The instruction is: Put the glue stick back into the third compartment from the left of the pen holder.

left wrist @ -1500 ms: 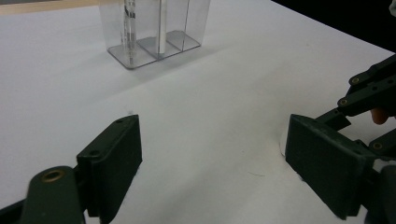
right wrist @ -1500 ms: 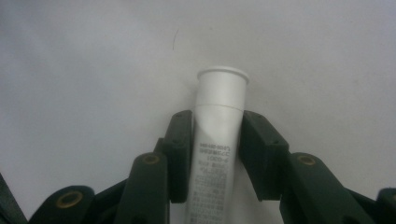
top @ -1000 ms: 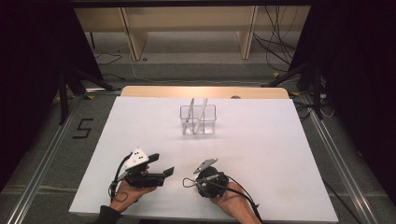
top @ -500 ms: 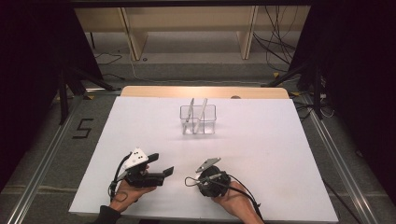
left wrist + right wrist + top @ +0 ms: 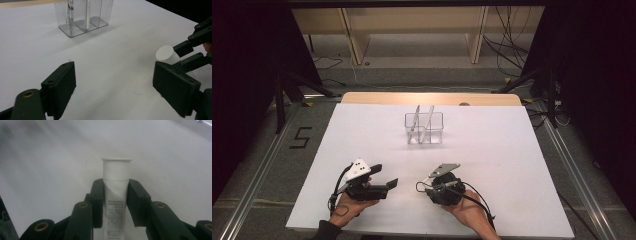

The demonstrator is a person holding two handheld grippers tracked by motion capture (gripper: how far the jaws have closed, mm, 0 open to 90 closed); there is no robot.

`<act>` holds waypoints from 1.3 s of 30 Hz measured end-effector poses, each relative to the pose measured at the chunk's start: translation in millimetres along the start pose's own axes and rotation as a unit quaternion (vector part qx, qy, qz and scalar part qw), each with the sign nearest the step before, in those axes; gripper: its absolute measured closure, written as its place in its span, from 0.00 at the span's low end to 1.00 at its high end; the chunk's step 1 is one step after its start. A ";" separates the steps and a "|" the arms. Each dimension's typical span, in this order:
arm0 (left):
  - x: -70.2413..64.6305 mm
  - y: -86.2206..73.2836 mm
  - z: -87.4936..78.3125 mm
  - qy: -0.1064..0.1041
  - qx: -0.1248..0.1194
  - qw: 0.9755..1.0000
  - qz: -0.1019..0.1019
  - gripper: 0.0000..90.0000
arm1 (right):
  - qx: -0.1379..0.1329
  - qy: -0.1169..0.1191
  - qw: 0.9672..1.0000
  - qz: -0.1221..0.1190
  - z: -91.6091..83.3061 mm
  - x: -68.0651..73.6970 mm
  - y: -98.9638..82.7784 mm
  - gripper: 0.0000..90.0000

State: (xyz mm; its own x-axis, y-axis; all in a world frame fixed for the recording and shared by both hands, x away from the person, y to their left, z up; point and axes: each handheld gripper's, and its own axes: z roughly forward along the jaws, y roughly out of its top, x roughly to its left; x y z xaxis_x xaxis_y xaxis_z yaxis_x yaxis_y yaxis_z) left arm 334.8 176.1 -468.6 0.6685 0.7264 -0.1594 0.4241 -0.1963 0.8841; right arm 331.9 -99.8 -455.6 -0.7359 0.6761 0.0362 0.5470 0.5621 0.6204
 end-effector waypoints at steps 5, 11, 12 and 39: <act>0.1 0.0 0.0 0.000 0.000 1.000 0.000 0.20 | -0.013 0.006 1.000 0.000 -3.4 -1.6 0.3 0.76; 0.1 0.1 -0.2 0.000 0.000 1.000 0.000 0.20 | -0.032 0.015 0.999 0.009 -9.4 -3.9 1.4 0.76; 0.0 0.1 -0.3 0.000 -0.001 1.000 -0.001 0.20 | -0.037 0.012 0.999 0.008 -10.4 -4.5 1.5 0.76; 0.2 0.3 -0.7 0.002 -0.003 1.000 -0.001 0.20 | -0.180 0.003 0.982 0.054 -38.1 -33.0 19.1 0.76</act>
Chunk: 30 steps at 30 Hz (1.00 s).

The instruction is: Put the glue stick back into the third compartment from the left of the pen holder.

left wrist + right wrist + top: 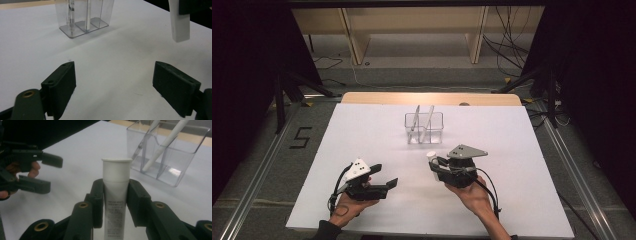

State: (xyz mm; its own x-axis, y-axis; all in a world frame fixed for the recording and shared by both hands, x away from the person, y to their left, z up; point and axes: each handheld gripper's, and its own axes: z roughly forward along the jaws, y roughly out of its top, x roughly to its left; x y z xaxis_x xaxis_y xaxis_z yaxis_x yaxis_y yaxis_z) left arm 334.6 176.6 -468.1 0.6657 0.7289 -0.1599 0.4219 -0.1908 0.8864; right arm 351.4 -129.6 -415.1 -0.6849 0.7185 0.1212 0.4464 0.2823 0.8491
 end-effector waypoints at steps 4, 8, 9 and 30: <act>0.2 0.0 -0.2 0.000 -0.004 1.000 -0.001 0.20 | -0.016 -0.005 1.000 0.012 -1.2 -9.2 10.0 0.76; 0.3 0.1 -0.4 -0.001 -0.004 1.000 -0.002 0.20 | -0.028 -0.009 0.999 0.027 1.8 -21.0 20.7 0.76; 0.5 0.2 -0.4 -0.001 -0.004 1.000 0.000 0.20 | -0.030 -0.011 0.999 0.028 3.2 -23.7 23.3 0.76; 1.3 0.1 -0.8 -0.001 -0.005 1.000 0.000 0.20 | -0.082 -0.062 0.990 0.094 30.2 -79.8 79.9 0.76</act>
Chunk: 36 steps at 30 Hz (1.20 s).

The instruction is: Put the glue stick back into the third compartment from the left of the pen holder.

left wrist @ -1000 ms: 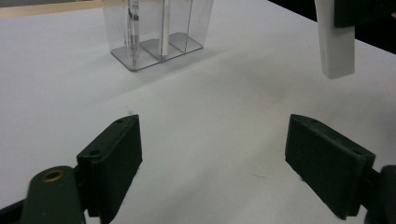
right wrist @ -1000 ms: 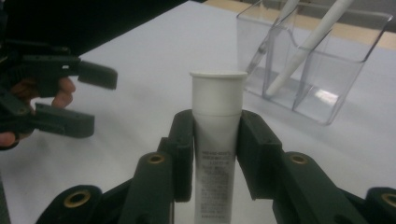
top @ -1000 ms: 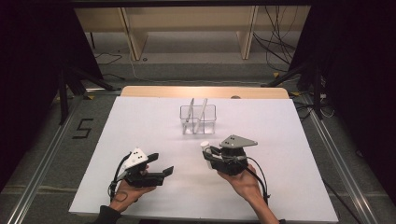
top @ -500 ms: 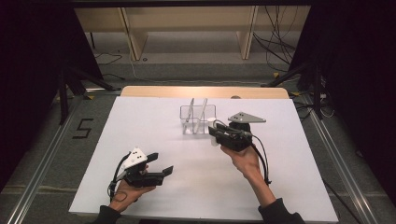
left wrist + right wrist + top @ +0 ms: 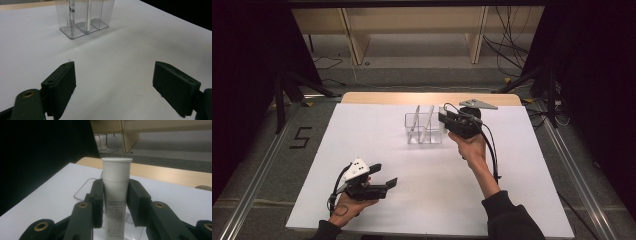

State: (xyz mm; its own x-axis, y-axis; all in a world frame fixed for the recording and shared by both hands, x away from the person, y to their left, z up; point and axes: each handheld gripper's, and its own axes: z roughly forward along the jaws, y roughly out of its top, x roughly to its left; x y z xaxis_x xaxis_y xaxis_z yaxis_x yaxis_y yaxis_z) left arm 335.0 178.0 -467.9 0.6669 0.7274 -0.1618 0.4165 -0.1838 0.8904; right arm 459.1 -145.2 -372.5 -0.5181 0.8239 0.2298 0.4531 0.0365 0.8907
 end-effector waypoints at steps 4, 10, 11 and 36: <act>0.2 0.1 -0.2 0.000 0.000 1.000 -0.001 0.20 | -0.004 -0.007 1.000 0.006 11.5 -2.7 5.9 0.76; -0.1 0.1 -0.2 -0.001 0.000 1.000 0.000 0.20 | -0.001 -0.024 1.000 0.011 30.5 -5.9 8.3 0.76; -0.1 0.1 -0.2 -0.001 0.000 1.000 0.000 0.20 | 0.000 -0.028 1.000 0.012 33.8 -6.5 8.0 0.76; 0.9 0.2 -1.7 -0.003 -0.002 1.000 -0.004 0.20 | 0.028 -0.053 0.998 0.022 70.3 -13.7 -5.7 0.61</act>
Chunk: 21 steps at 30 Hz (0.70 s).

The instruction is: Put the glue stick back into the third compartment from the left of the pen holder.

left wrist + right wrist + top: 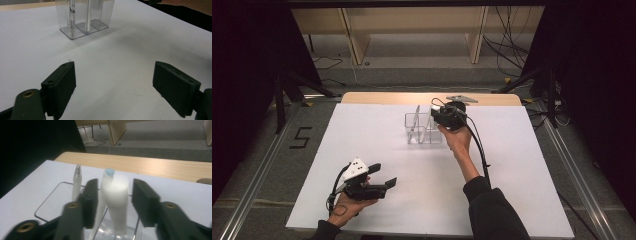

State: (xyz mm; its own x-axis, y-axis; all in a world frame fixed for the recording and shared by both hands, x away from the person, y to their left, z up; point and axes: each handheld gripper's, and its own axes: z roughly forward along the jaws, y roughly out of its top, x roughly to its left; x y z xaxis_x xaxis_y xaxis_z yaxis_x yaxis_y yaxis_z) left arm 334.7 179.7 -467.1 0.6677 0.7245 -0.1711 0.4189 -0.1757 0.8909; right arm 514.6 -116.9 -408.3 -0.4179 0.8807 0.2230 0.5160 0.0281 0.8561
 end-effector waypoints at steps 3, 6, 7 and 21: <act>-0.3 -0.1 0.4 -0.001 0.000 1.000 -0.001 0.20 | -0.003 0.010 1.000 0.004 -5.6 0.2 2.2 0.53; -0.1 -0.1 0.3 -0.001 0.004 1.000 0.005 0.20 | -0.005 0.015 1.000 -0.001 -13.8 1.7 3.6 0.47; -0.3 -0.1 0.4 -0.001 0.004 1.000 0.005 0.20 | -0.007 0.020 1.000 -0.001 -17.2 2.4 3.5 0.46; -0.7 -0.3 0.9 -0.002 0.007 1.000 0.005 0.20 | -0.003 0.047 0.998 -0.033 -60.0 4.6 -9.2 0.37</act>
State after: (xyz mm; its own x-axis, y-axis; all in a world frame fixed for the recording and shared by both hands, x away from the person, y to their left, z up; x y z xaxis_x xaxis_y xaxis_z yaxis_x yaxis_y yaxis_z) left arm 334.6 178.7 -467.7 0.6748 0.7195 -0.1642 0.4210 -0.1925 0.8864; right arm 463.1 -141.5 -387.2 -0.5196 0.8283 0.2095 0.4810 0.0809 0.8730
